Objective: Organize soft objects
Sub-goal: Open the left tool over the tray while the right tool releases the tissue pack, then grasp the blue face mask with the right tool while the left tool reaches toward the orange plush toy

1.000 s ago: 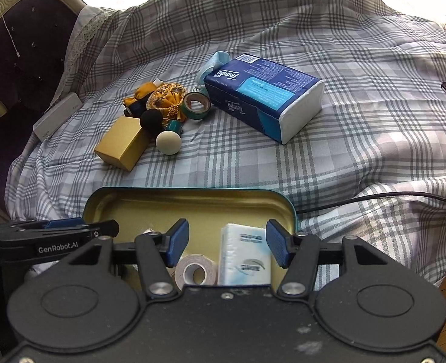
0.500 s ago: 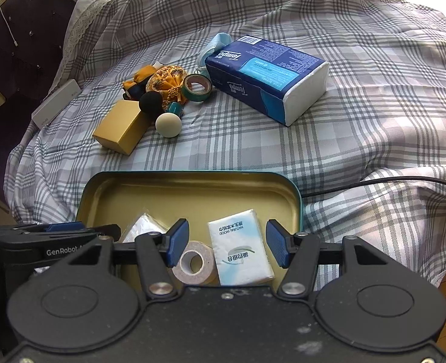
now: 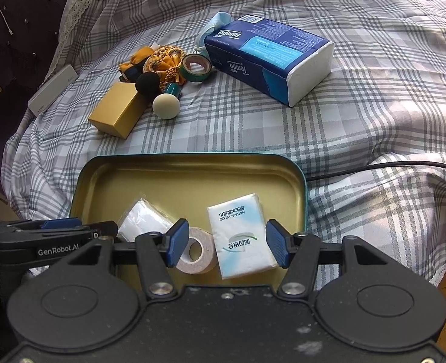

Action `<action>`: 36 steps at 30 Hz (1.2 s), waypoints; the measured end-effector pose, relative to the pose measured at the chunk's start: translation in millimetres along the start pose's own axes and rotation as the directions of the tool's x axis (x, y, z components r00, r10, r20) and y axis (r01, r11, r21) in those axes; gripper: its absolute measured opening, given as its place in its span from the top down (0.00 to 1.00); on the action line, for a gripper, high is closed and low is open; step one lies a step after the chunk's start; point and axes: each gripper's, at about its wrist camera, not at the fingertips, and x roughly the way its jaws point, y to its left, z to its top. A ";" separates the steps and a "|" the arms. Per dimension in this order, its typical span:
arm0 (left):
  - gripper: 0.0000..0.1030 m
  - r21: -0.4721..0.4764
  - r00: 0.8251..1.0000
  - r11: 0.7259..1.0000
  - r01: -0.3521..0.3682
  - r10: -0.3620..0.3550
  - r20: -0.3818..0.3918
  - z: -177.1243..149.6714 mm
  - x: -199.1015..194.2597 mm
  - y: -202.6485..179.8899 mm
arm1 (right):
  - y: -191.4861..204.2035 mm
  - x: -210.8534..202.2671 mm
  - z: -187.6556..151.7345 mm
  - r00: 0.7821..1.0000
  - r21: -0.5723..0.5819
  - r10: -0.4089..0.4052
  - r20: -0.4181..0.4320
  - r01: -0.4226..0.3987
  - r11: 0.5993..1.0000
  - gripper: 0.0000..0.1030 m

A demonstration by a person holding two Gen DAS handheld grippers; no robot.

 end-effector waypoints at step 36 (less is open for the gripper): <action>0.45 -0.068 0.992 0.998 -0.006 0.015 0.123 142.3 4.2 52.1 | 28.4 48.1 196.4 0.991 -0.139 -0.027 0.128 0.045 0.989 0.46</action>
